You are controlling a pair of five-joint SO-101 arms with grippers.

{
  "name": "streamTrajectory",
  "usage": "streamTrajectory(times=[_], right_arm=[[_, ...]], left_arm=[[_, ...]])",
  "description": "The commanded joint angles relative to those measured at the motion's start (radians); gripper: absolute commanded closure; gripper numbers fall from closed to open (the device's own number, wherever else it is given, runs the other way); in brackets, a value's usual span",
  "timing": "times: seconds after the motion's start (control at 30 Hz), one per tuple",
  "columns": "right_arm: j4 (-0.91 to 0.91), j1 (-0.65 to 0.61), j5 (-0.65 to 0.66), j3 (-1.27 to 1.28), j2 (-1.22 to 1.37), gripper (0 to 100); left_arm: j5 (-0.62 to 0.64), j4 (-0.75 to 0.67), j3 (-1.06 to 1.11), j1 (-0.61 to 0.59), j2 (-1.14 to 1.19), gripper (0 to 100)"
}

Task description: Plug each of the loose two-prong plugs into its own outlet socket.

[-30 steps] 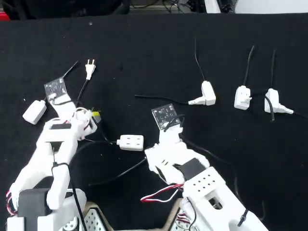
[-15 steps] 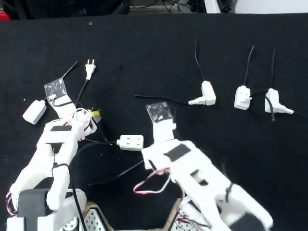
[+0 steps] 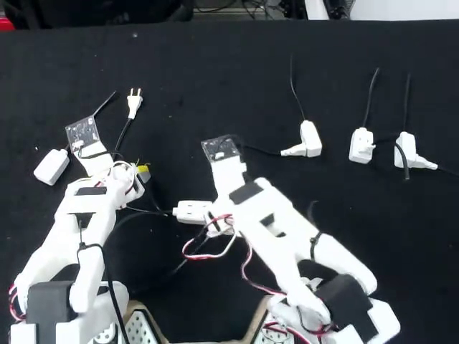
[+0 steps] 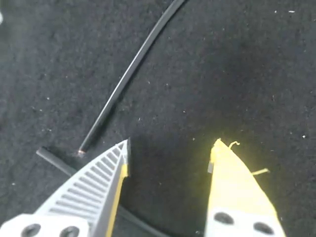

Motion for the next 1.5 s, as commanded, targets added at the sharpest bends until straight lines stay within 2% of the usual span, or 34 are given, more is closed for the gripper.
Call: streamTrajectory(times=[0.0, 0.23, 0.3, 0.33, 0.4, 0.5, 0.57, 0.63, 0.77, 0.93, 1.03, 1.3, 1.4, 1.47], right_arm=[[0.044, 0.072, 0.092, -0.035, -0.025, 98.8], [0.173, 0.344, 0.583, -0.173, -0.191, 98.8], [0.199, 0.41, 0.666, -0.228, -0.213, 98.7], [0.212, 0.425, 0.66, -0.245, -0.213, 98.4], [0.247, 0.382, 0.54, -0.237, -0.199, 97.5], [0.287, 0.193, 0.319, -0.174, -0.148, 86.0], [0.236, 0.054, 0.209, -0.119, -0.108, 77.3], [0.181, -0.058, 0.133, -0.07, -0.085, 73.7], [0.1, -0.157, 0.029, -0.044, -0.077, 77.7], [-0.003, -0.153, -0.13, -0.018, -0.044, 81.2], [-0.097, -0.149, -0.164, 0.005, 0.025, 82.6], [0.074, -0.13, -0.172, -0.124, 0.206, 89.4], [0.089, -0.046, -0.044, -0.143, 0.24, 97.9], [0.114, 0.028, 0.074, -0.151, 0.236, 98.1]], left_arm=[[0.006, -0.017, -0.004, -0.013, -0.018, 74], [0.006, -0.017, -0.004, -0.013, -0.018, 74], [0.006, -0.017, -0.005, -0.013, -0.018, 74], [0.006, -0.017, -0.005, -0.013, -0.018, 74], [0.006, -0.017, -0.007, -0.013, -0.018, 74], [0.009, -0.017, -0.008, -0.013, -0.018, 74], [0.009, -0.017, -0.007, -0.013, -0.018, 74], [0.008, -0.017, -0.004, -0.013, -0.018, 74], [0.009, -0.015, -0.002, -0.042, -0.018, 74], [0.009, -0.015, -0.002, -0.087, -0.018, 74], [0.009, -0.015, -0.002, -0.081, -0.018, 74], [0.011, -0.015, -0.005, -0.079, -0.018, 74], [0.011, -0.015, -0.005, -0.077, -0.018, 74], [0.011, -0.015, -0.005, -0.077, -0.018, 74]])
